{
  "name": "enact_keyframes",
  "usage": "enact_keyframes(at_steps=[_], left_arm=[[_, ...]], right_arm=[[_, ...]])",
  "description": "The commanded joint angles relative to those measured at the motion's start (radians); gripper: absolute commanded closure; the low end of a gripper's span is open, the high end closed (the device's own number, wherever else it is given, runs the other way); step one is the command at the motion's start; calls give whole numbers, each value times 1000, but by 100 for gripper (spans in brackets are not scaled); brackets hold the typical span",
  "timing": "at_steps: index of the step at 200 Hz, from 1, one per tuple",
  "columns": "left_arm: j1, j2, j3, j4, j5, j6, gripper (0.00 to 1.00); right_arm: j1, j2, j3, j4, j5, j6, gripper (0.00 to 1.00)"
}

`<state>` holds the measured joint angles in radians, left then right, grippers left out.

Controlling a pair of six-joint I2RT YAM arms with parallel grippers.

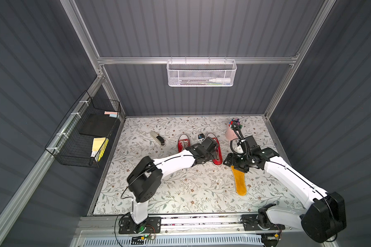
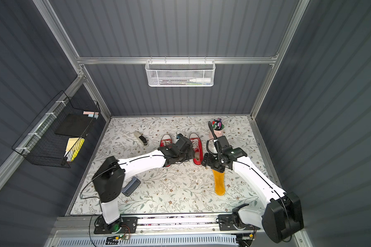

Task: Remove the insole from the shoe
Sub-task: Adjust the shoe at the center of the board, then move the shoe to the center of the board.

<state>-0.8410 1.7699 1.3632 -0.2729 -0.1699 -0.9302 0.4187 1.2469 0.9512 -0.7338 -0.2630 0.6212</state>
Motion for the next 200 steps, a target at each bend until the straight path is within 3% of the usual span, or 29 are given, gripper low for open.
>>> enact_keyframes(at_steps=[1,34,56,120,188,200], left_arm=[[69,-146,-51,-105,-53,117,40],[217,-320,-203,-135,-62,125,39],[269,-397,-253,-128,-68,97,39],[273,-530,-350,-146,-115,-14,40],[275,-592,-376,-203,-151,-30,40],[275,-592,-378,-203,-151,-29,40]], right_arm=[[81,59,52,46,-5,-41,28],[202,274,242,86,-17,-28,33],[262,411,355,107,-18,-15,35],[314,727,637,154,-43,31,46],[318,852,691,135,3,48,62],[319,872,710,131,-4,46,70]])
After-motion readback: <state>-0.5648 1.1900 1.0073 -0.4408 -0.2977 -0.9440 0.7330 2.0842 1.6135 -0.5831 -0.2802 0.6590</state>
